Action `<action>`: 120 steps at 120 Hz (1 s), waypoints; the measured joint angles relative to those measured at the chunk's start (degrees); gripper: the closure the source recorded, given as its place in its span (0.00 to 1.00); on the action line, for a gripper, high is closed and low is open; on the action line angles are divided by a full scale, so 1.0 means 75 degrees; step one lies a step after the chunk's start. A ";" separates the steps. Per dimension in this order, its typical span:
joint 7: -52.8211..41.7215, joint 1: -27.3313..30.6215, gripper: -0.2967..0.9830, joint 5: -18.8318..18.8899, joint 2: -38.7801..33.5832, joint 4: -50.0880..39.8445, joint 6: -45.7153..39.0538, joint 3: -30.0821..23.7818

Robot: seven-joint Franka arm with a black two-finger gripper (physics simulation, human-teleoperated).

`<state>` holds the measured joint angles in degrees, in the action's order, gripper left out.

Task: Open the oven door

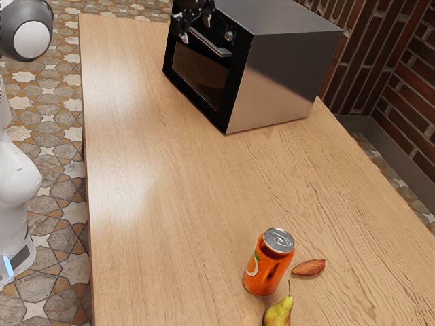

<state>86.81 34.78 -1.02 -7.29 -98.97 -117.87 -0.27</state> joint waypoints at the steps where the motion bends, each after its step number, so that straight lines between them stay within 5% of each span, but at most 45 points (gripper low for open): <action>1: -0.0005 0.0005 0.23 -0.0002 0.0014 0.0003 -0.0006 0.0000; 120: -0.0477 0.0240 0.23 -0.0170 0.0663 0.0080 -0.0388 0.0106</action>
<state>83.24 36.58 -2.30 -2.32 -98.37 -120.79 0.53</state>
